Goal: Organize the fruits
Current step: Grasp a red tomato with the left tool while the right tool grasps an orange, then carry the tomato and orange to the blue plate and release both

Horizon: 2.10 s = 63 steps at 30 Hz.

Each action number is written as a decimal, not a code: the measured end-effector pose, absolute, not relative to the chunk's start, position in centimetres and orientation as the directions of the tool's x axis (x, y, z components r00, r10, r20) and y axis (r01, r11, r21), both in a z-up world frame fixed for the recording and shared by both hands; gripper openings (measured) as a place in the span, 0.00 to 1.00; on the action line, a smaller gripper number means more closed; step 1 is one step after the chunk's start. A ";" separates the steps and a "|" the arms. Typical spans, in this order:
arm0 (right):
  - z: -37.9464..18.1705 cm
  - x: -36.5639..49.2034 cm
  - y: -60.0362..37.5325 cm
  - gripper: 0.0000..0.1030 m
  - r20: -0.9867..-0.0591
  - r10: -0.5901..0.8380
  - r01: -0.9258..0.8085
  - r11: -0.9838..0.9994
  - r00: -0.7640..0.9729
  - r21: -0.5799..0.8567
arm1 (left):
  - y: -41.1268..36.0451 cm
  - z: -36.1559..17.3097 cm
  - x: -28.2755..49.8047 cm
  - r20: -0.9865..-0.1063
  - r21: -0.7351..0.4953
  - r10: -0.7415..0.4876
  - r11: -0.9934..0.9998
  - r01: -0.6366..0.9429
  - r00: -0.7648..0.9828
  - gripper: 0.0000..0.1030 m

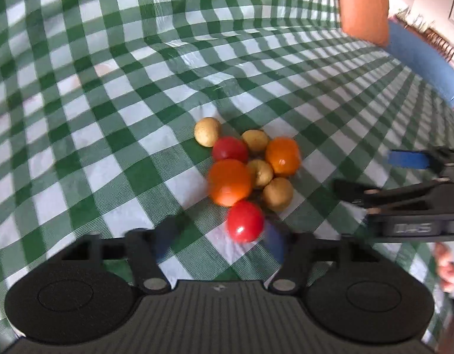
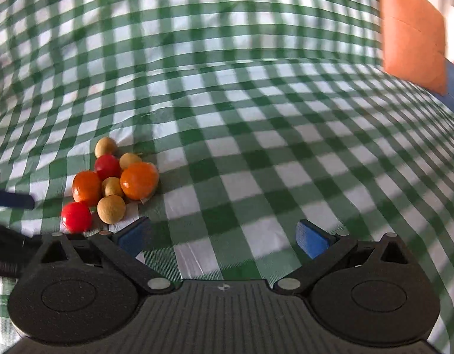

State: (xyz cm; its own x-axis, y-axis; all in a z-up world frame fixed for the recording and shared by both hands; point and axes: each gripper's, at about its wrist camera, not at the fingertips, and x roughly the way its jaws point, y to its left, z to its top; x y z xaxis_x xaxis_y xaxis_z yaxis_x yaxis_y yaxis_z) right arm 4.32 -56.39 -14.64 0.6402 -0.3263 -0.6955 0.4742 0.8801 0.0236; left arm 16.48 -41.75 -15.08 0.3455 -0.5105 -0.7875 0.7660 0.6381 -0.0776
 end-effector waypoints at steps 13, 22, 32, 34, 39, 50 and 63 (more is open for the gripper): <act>-16.8 10.8 -53.2 0.87 -0.676 -0.234 0.291 0.956 0.698 -0.030 | -40.9 -15.3 15.5 -0.750 0.006 -0.536 0.580 0.814 0.387 0.33; -16.4 9.4 -52.3 0.37 -0.645 -0.215 0.259 0.965 0.733 -0.027 | -39.5 -13.9 14.2 -0.728 -0.014 -0.568 0.572 0.820 0.384 0.31; -11.1 3.1 -49.6 0.37 -0.599 -0.205 0.360 0.921 0.774 0.150 | -30.8 -7.6 8.9 -0.733 -0.095 -0.539 0.684 0.723 0.414 0.31; -9.4 1.9 -47.8 0.37 -0.579 -0.187 0.346 0.922 0.793 0.176 | -28.3 -6.2 7.6 -0.736 -0.113 -0.531 0.708 0.697 0.420 0.31; -5.5 -1.4 -42.2 0.37 -0.548 -0.126 0.288 0.932 0.827 0.221 | -21.1 -3.0 4.1 -0.744 -0.076 -0.468 0.768 0.636 0.476 0.31; -0.5 -7.6 -26.5 0.37 -0.573 0.088 0.047 0.975 0.815 0.217 | -6.3 1.4 -1.8 -0.766 -0.018 -0.281 0.908 0.418 0.579 0.31; 1.7 -8.6 -15.1 0.37 -0.611 0.162 -0.086 0.985 0.775 0.153 | 3.7 0.9 -2.7 -0.774 -0.071 -0.240 0.952 0.297 0.585 0.31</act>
State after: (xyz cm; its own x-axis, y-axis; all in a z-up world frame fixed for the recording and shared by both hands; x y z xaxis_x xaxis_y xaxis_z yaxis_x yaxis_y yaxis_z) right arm -8.59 -15.08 1.70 0.7746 0.1623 -0.6113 -0.0858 0.9845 0.1527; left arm -2.71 3.68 0.93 0.5855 -0.2402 -0.7743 0.2965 0.9524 -0.0712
